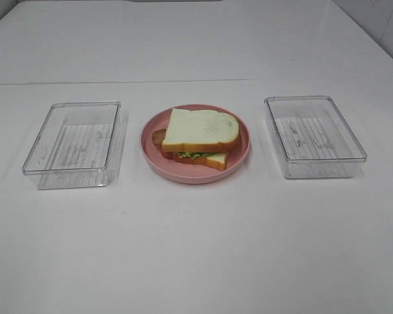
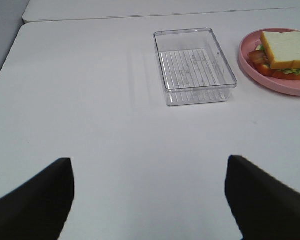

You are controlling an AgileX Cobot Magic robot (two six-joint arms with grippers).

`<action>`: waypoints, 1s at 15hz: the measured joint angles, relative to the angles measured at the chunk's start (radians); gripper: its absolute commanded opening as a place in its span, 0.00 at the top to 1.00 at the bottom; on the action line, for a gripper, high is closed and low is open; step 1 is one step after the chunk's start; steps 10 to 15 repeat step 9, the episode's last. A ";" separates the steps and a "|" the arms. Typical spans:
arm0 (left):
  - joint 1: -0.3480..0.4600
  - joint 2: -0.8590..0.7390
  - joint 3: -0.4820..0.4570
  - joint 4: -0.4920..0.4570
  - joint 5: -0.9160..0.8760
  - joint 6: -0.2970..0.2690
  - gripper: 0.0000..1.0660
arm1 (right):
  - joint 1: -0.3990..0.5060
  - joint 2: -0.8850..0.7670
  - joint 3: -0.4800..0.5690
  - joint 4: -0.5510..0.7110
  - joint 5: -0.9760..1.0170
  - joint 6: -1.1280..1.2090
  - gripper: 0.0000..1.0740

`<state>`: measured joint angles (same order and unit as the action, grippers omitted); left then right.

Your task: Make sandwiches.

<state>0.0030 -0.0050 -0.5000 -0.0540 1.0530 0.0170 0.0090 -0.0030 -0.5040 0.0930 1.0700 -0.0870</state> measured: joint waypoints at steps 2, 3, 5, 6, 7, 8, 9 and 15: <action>0.000 0.000 0.000 0.000 0.000 0.000 0.26 | 0.000 0.000 0.000 0.000 0.000 0.000 0.34; 0.000 0.000 0.000 0.000 0.000 0.000 0.26 | 0.000 0.000 0.000 0.000 0.000 0.000 0.34; 0.000 0.000 0.000 0.000 0.000 0.000 0.26 | 0.000 0.000 0.000 0.000 0.000 0.000 0.34; 0.000 0.000 0.000 0.000 0.000 0.000 0.26 | 0.000 0.000 0.000 0.000 0.000 0.000 0.34; 0.000 0.000 0.000 0.000 0.000 0.000 0.26 | 0.000 0.000 0.000 0.000 0.000 0.000 0.34; 0.000 0.000 0.000 0.000 0.000 0.000 0.26 | 0.000 0.000 0.000 0.000 0.000 0.000 0.34; 0.000 0.000 0.000 0.000 0.000 0.000 0.26 | 0.000 0.000 0.000 0.000 0.000 0.000 0.34; 0.000 0.000 0.000 0.000 0.000 0.000 0.26 | 0.000 0.000 0.000 0.000 0.000 0.000 0.34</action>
